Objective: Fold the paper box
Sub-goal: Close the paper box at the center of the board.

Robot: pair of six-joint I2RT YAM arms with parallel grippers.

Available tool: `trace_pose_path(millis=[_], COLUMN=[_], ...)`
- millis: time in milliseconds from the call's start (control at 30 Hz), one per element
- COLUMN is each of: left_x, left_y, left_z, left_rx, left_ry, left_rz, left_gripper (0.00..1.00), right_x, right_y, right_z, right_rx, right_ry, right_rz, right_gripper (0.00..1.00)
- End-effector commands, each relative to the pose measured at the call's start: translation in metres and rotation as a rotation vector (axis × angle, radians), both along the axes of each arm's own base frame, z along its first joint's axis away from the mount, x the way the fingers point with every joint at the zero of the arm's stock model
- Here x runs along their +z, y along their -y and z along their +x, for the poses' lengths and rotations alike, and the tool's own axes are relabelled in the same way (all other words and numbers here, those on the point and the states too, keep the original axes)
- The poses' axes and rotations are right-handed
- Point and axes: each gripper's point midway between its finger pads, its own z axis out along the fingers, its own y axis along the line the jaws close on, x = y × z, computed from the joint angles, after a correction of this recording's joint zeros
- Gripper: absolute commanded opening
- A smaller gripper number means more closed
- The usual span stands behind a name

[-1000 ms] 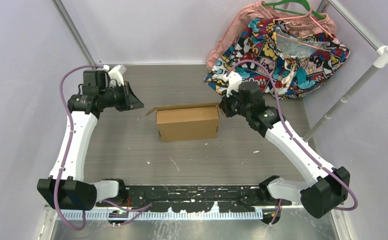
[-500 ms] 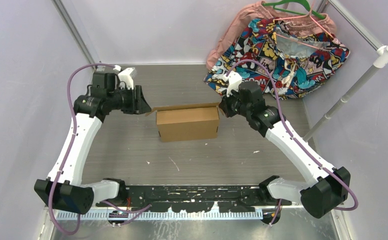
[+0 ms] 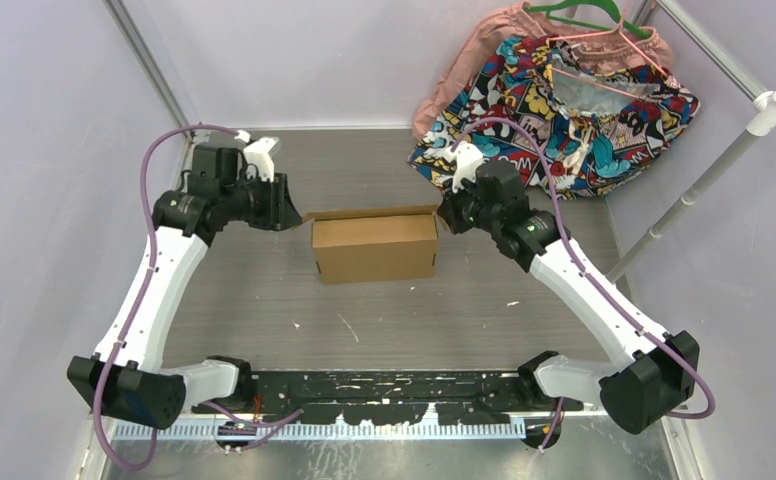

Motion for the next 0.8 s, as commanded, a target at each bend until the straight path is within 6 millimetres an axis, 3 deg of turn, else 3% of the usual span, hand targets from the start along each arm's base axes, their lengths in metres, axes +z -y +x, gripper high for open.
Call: trace_pose_path(millis=[0,767], left_x=[0.007,-0.012], left_y=[0.007,0.004], left_z=[0.004,0.020], left_rx=[-0.041,-0.017], left_ry=[0.063,0.051], left_rz=[0.005,0.077], left_gripper=[0.35,0.32], right_x=[0.028,0.026], right_y=[-0.007,-0.010], right_z=[0.006,0.006], right_rx=[0.004,0.010], right_ry=[0.061,0.055], right_rz=[0.043,0.042], right_gripper=[0.01,0.01])
